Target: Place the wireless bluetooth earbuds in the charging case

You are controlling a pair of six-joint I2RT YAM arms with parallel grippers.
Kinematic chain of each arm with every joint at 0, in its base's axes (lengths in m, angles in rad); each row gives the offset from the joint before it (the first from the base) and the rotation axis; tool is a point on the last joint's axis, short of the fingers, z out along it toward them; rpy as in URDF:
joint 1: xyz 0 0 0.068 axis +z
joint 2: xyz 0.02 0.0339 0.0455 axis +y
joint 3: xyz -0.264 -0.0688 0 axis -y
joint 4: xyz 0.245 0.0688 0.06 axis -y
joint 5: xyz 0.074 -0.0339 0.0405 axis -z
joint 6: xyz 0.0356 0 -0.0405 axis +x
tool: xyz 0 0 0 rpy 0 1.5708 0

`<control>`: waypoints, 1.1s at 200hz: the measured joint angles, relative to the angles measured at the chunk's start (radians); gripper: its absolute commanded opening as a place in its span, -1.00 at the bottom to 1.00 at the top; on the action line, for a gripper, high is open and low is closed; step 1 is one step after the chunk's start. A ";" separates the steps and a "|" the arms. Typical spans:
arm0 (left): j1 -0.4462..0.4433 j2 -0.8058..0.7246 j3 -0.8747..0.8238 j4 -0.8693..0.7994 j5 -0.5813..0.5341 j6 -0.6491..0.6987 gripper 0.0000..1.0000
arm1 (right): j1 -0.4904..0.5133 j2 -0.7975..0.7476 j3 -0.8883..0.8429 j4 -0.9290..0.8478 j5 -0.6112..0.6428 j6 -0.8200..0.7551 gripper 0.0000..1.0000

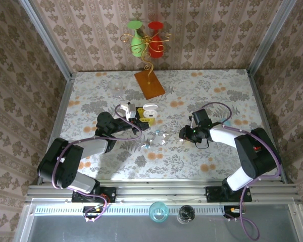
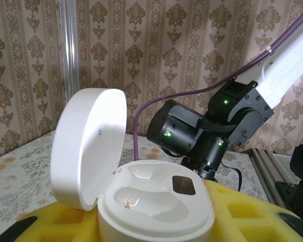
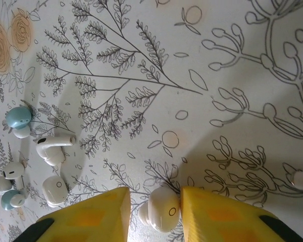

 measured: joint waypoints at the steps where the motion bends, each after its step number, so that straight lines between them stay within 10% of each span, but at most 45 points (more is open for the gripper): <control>1: 0.000 0.000 0.000 0.000 0.000 0.000 -0.17 | 0.000 0.001 0.001 0.000 0.000 0.000 -0.35; 220: 0.000 -0.001 -0.006 0.000 0.000 0.007 -0.14 | -0.028 0.071 0.066 -0.077 -0.072 -0.117 -0.49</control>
